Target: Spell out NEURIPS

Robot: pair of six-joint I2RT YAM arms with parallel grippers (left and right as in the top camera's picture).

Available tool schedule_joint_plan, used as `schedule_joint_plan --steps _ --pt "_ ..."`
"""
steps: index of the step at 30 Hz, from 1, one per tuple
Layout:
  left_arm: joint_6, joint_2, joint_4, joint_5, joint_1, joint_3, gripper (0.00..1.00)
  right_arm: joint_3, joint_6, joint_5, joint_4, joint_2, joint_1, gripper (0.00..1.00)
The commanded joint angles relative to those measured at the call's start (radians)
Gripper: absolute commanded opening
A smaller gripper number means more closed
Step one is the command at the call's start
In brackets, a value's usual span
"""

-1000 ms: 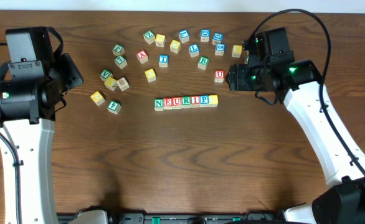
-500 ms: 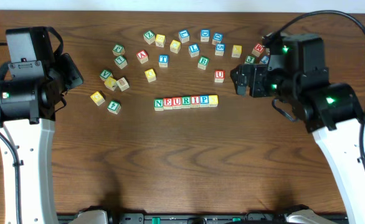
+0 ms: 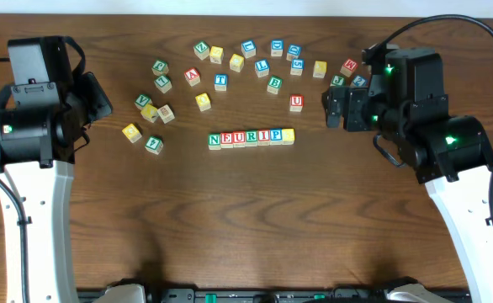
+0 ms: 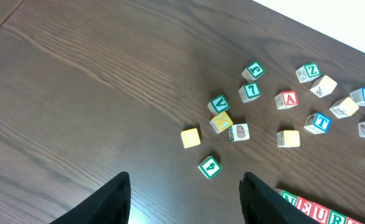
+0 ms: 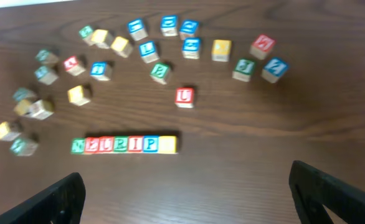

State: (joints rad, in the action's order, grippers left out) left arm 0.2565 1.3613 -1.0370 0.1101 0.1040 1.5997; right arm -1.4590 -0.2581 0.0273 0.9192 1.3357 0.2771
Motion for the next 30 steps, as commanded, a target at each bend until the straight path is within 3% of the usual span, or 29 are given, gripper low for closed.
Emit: schedule_joint_plan --steps 1,9,13,23,30 --pt "-0.016 -0.009 -0.003 0.002 0.004 0.011 0.56 -0.013 0.013 -0.100 -0.003 -0.003 -0.003 0.99" --pt "-0.016 -0.009 -0.003 0.002 0.004 0.011 0.56 0.001 0.054 -0.126 -0.084 -0.019 -0.052 0.99" --pt "-0.016 -0.009 -0.003 0.002 0.004 0.011 0.56 0.090 0.066 -0.118 -0.190 -0.087 -0.081 0.99" --pt "-0.016 -0.009 -0.003 0.002 0.004 0.011 0.56 0.666 0.091 -0.009 -0.650 -0.494 -0.210 0.99" --pt "-0.016 -0.009 -0.003 0.002 0.004 0.011 0.56 1.036 0.092 -0.019 -0.787 -0.868 -0.226 0.99"
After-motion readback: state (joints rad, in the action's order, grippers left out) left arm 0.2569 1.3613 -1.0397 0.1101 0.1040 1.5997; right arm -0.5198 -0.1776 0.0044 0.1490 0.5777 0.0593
